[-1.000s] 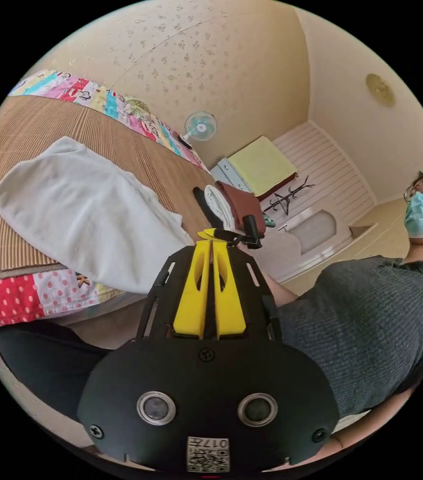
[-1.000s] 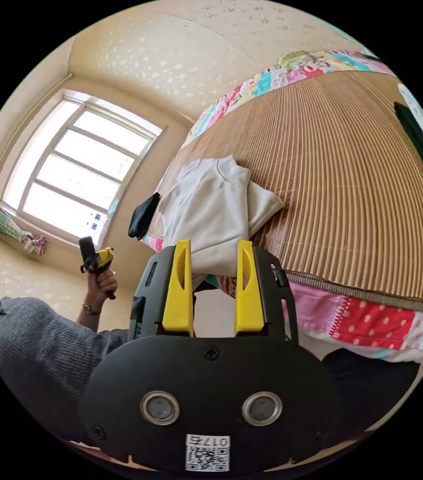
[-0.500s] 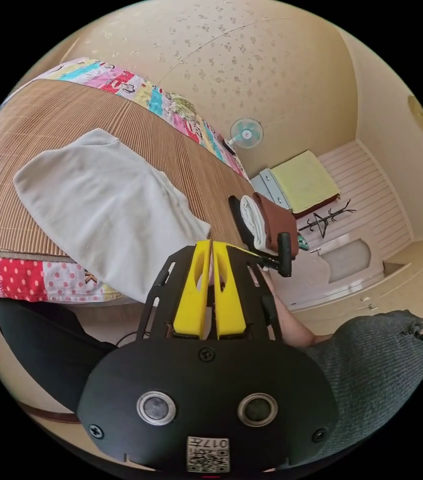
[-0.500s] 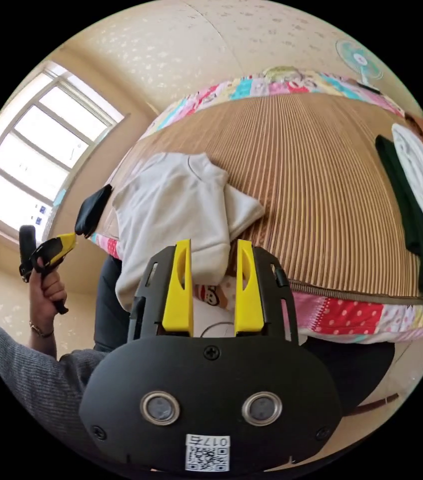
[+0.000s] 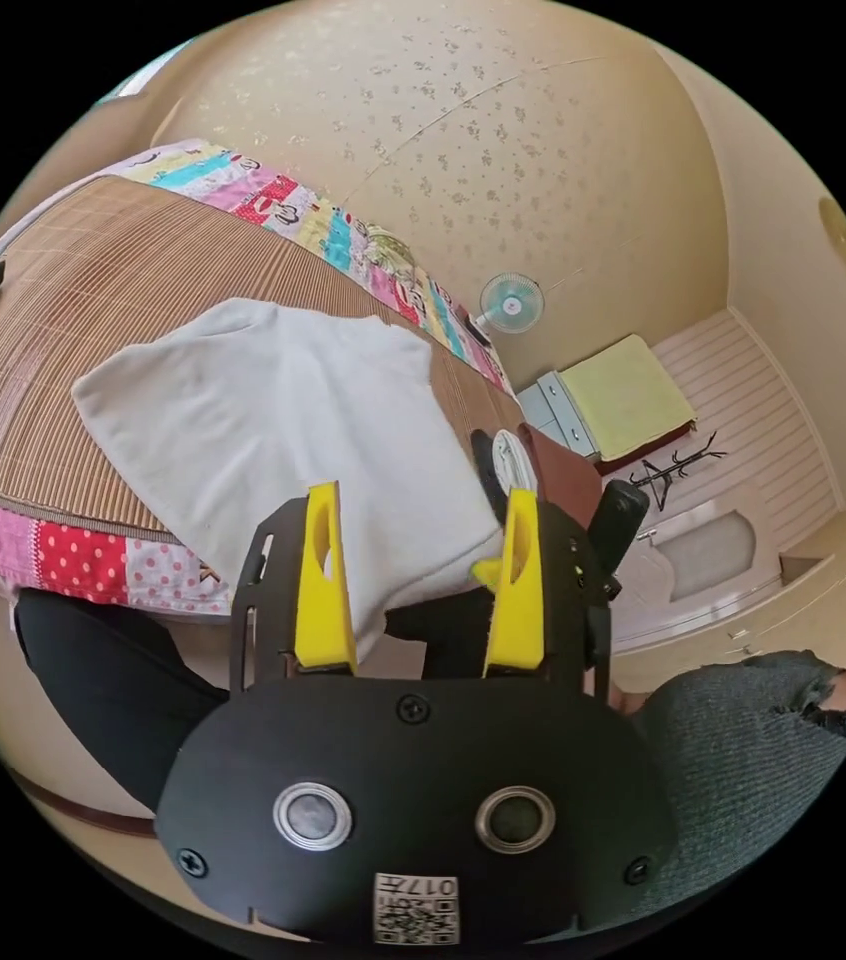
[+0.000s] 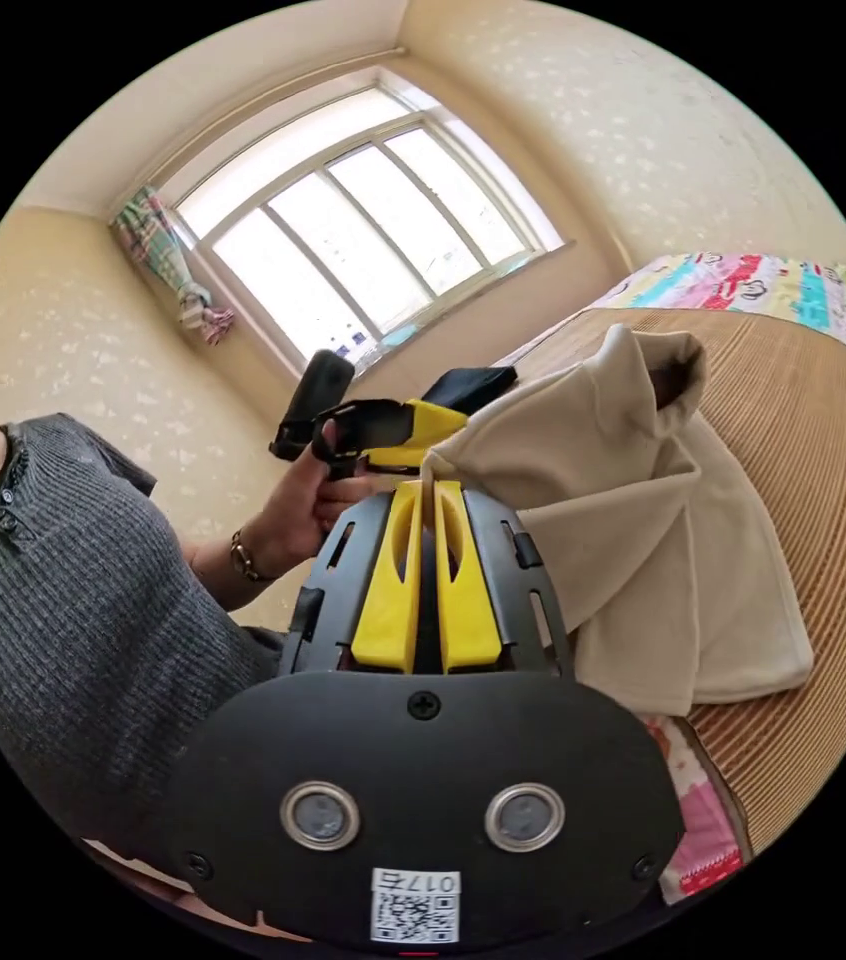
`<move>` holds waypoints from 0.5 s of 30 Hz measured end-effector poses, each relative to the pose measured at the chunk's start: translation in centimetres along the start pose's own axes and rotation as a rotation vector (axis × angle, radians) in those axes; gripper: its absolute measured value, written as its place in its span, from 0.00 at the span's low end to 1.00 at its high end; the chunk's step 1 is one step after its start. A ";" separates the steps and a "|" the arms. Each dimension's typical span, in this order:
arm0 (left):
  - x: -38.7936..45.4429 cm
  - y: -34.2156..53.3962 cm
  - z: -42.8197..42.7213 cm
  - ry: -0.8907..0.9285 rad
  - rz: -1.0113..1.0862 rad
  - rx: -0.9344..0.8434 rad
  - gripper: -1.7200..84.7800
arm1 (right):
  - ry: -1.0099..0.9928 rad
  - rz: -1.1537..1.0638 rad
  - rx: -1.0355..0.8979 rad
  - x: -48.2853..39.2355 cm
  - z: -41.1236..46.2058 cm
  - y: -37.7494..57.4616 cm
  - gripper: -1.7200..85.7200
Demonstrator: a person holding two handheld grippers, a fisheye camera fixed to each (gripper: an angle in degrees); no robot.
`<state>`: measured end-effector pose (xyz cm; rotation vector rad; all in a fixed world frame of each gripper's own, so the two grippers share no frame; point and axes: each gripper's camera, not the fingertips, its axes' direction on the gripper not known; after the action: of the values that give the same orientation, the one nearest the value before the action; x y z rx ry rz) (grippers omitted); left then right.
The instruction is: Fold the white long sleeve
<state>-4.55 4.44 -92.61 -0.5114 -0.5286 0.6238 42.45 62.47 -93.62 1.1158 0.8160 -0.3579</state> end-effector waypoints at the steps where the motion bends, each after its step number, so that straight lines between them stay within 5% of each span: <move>1: -0.7 -0.3 0.6 -0.017 -0.023 -0.062 0.19 | -0.023 -0.018 -0.040 -0.6 1.1 0.3 0.05; 6: -0.6 -0.1 -3.7 0.105 0.233 -0.061 0.05 | -0.009 0.011 -0.010 -1.5 -1.2 2.5 0.05; 9: 0.9 -0.6 -11.5 0.351 0.517 0.048 0.04 | -0.125 0.024 0.173 -0.5 -8.7 5.0 0.05; 15: 3.8 -2.0 -25.4 0.911 1.083 0.306 0.03 | 0.090 0.017 0.247 -1.1 -20.3 9.4 0.08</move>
<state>14.10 -1.70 -109.33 -0.7050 0.7774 1.3528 39.64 84.47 -90.67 1.3763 0.8571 -0.4040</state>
